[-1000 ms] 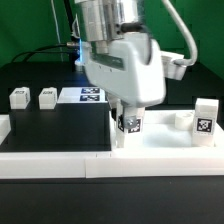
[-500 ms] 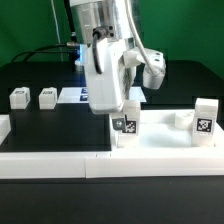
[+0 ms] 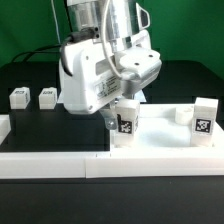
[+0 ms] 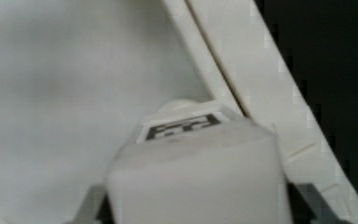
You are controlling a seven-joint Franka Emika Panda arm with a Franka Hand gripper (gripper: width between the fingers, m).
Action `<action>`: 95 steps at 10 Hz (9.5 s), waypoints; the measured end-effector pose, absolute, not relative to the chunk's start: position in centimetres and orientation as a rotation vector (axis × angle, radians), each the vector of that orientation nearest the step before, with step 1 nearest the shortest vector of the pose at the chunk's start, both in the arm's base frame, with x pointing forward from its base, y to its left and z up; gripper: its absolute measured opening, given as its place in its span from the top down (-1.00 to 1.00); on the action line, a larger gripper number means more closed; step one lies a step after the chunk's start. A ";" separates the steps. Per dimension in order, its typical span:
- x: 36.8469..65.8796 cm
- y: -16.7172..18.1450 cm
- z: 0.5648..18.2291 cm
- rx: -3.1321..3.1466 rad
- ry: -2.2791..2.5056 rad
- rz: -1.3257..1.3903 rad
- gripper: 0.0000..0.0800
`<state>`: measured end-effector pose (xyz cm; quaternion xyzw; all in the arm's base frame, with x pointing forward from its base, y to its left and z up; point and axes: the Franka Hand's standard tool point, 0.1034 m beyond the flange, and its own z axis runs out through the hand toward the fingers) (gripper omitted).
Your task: Assemble square table
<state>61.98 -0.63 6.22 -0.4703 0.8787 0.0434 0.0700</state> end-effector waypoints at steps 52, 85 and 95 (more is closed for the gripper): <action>56.6 -0.7 2.9 -3.061 0.122 -0.010 -0.62; 56.4 -5.3 1.0 -2.788 -1.549 -0.024 0.86; 59.9 4.2 1.4 -2.229 -2.350 0.006 0.86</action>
Offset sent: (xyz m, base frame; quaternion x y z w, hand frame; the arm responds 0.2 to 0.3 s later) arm 0.0000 0.0000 0.0000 0.0000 0.0000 0.0000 1.0000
